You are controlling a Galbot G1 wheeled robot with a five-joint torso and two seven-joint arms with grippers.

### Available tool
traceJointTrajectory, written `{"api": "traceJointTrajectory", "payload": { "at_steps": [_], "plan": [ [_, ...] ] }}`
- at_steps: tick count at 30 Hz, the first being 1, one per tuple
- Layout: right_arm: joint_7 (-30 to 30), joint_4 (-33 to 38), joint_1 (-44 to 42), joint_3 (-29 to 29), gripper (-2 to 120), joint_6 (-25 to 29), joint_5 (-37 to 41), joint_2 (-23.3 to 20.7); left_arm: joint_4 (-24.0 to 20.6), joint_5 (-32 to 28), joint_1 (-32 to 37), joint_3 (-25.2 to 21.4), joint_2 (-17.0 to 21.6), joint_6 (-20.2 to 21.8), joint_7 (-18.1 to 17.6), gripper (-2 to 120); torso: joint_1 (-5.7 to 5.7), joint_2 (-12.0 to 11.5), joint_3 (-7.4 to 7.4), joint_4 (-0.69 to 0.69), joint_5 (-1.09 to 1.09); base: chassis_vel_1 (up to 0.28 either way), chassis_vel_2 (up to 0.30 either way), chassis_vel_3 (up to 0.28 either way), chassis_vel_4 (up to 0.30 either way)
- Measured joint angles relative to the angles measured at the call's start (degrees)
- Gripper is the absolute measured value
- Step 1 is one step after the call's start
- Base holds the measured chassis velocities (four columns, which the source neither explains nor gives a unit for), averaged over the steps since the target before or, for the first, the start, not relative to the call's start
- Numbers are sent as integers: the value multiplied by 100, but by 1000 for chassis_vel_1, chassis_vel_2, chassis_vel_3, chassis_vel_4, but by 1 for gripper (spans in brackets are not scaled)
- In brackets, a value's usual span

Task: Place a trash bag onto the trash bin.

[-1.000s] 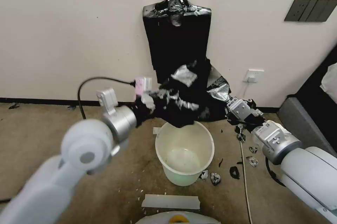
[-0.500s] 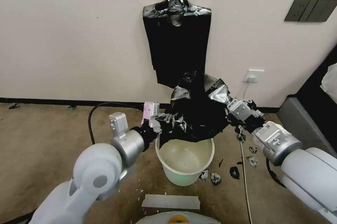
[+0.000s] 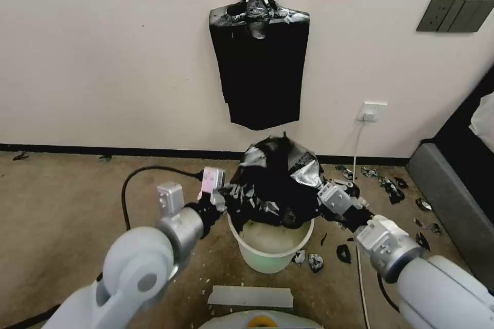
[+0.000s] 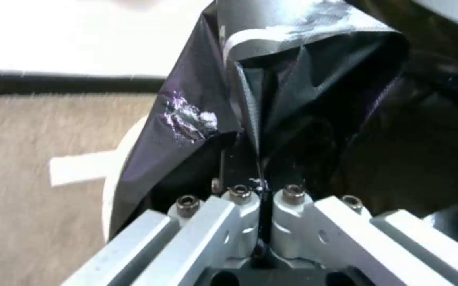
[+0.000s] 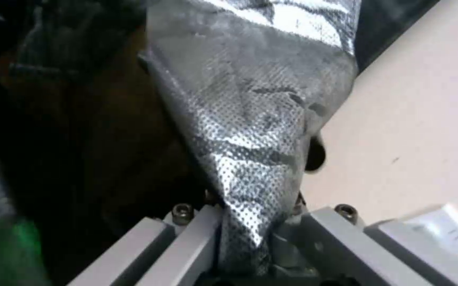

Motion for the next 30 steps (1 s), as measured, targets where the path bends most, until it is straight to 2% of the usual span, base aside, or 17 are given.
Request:
{"api": "traceJointTrajectory", "payload": {
  "at_steps": [11,30],
  "plan": [
    [86,-655,-113,-606,0,167,-289,229,264,1024,914,-13,-382,-42,127,0,0,0,0,1,1,0,0,0,0],
    [87,-729,-528,-598,0,237,-500,119,84,1575,1802,-374,-500,-70,135,0,0,0,0,0,1,0,0,0,0]
  ]
}}
